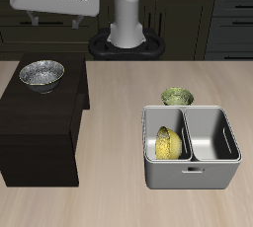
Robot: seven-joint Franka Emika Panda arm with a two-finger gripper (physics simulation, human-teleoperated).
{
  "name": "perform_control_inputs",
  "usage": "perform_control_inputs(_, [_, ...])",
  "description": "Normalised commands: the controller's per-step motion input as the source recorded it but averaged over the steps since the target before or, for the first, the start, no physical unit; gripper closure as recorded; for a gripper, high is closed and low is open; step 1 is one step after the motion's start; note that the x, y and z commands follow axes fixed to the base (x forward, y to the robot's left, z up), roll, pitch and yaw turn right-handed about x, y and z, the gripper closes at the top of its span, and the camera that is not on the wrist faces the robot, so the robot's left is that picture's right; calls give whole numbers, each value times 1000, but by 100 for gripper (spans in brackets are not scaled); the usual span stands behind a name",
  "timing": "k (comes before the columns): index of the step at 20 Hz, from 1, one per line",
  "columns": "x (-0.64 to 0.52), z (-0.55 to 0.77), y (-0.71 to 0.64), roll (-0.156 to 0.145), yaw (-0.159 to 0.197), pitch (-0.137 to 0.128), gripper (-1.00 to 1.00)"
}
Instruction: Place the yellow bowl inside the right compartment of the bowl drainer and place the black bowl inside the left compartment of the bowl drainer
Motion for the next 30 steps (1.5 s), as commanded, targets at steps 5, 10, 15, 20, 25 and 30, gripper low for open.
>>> perform_control_inputs(5, [-6,-31,16,-3,12,-28,-100])
perform_control_inputs(10, [55,-159,103,4,2,6,-100])
perform_control_inputs(15, [108,-212,79,-14,12,9,-100])
perform_control_inputs(20, [60,-248,3,0,-20,20,-100])
perform_control_inputs(25, [70,-205,-58,-15,3,11,-100])
perform_control_inputs(30, [105,-185,-100,-26,-12,24,-100])
